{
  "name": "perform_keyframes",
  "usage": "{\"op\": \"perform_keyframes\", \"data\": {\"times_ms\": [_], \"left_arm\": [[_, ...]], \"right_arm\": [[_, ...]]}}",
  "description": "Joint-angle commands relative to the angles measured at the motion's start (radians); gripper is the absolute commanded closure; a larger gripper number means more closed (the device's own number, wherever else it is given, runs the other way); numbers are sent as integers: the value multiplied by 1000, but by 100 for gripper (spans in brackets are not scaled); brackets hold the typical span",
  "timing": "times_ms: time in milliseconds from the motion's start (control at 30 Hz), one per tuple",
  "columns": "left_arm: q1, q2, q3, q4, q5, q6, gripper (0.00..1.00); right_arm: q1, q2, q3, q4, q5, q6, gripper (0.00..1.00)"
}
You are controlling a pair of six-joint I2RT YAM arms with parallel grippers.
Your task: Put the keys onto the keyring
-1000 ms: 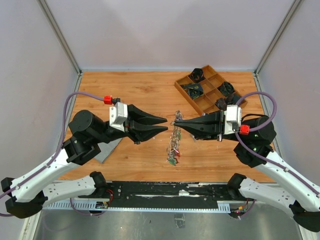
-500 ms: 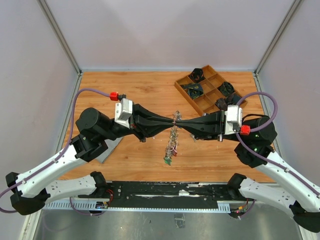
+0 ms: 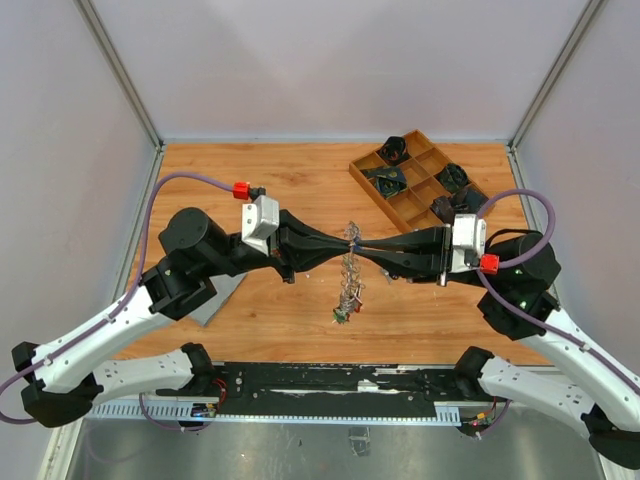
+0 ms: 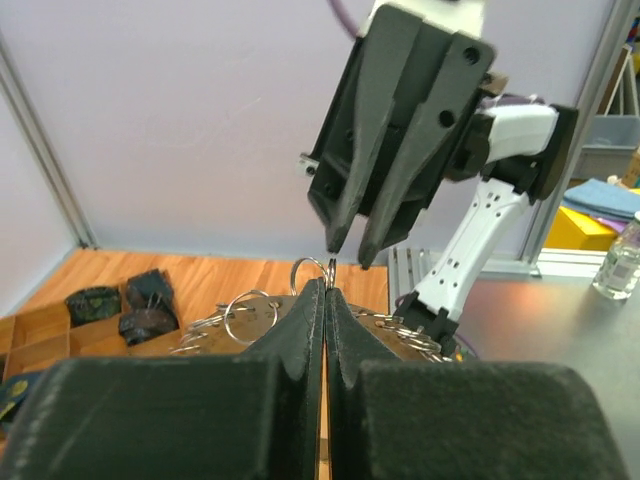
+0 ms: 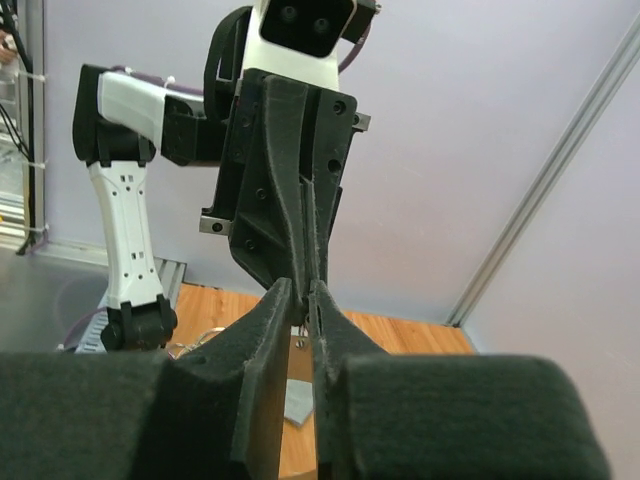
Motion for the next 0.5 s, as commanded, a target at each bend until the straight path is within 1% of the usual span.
{"op": "perform_keyframes", "data": {"times_ms": [0,167,300,367,467], "left_arm": [[-5,11,85,-132,-32,91,99],[-5,48,169,-323,-32,184,100],[-5,82,224,-444,-29,240,99],[-4,94,241,-482,-24,256,99],[-5,102,251,-507,-13,268,99]], "right_arm": [[11,-36,92,-225,12,-106,84],[11,-22,198,-533,11,-204,75],[12,23,276,-763,29,-268,74],[12,50,304,-841,43,-286,74],[11,73,314,-885,46,-291,75]]}}
